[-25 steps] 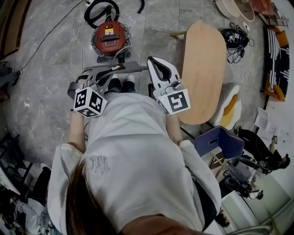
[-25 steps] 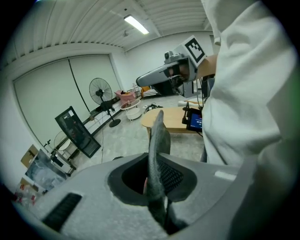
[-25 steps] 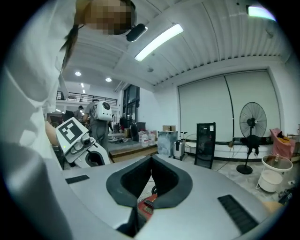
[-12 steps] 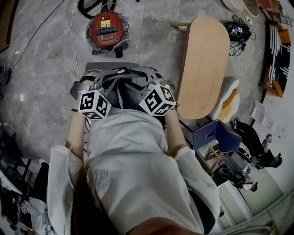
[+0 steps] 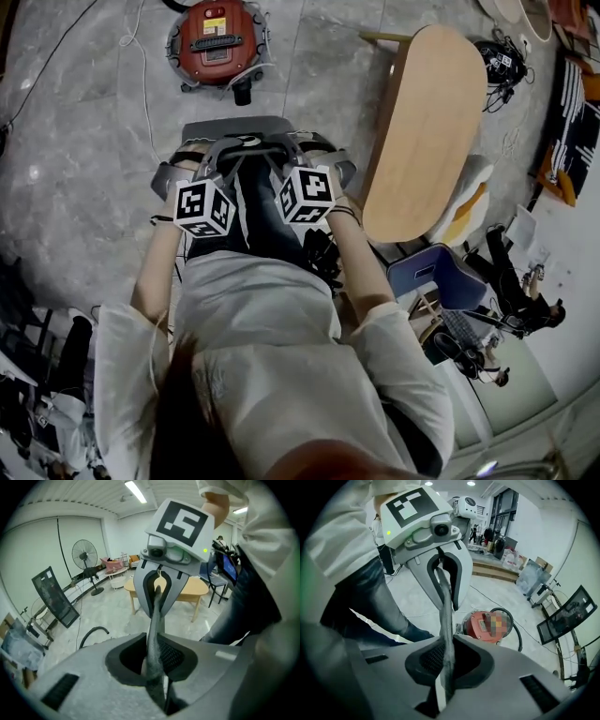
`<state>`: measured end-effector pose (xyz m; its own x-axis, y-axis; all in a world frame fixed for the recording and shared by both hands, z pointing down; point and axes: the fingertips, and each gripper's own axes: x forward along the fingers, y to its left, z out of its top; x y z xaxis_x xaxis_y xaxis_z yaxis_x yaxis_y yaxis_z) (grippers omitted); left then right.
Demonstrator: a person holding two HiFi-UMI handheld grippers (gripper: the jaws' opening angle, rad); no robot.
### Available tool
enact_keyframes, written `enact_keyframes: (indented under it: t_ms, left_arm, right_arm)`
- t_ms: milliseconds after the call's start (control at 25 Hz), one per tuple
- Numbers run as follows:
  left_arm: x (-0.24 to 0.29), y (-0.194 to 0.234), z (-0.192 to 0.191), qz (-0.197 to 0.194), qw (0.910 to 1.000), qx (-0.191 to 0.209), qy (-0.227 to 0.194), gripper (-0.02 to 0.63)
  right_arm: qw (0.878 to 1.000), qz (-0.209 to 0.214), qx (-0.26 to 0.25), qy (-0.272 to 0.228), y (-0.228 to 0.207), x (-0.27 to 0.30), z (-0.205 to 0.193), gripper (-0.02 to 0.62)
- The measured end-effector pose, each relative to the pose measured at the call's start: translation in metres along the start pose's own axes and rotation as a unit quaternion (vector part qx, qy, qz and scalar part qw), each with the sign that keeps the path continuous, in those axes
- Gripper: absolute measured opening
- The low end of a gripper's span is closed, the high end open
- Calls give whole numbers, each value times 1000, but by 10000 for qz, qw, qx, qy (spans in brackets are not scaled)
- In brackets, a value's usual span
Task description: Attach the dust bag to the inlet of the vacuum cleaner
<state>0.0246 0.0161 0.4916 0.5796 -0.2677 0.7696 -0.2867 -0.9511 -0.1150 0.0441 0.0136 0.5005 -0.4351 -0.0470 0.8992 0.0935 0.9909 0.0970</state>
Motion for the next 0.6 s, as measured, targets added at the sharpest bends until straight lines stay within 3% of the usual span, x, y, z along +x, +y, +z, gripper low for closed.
enact_keyframes:
  t_ms: [320,600]
  left_arm:
    - [67,-7,-57,-36,9977,-401,537,49]
    - [124,-8,-98,-12,9939,-848,706,48]
  right_arm:
    - [9983,532,95,219,5,70,-39,25]
    - [9968,609,425,288,1,133,-71,26]
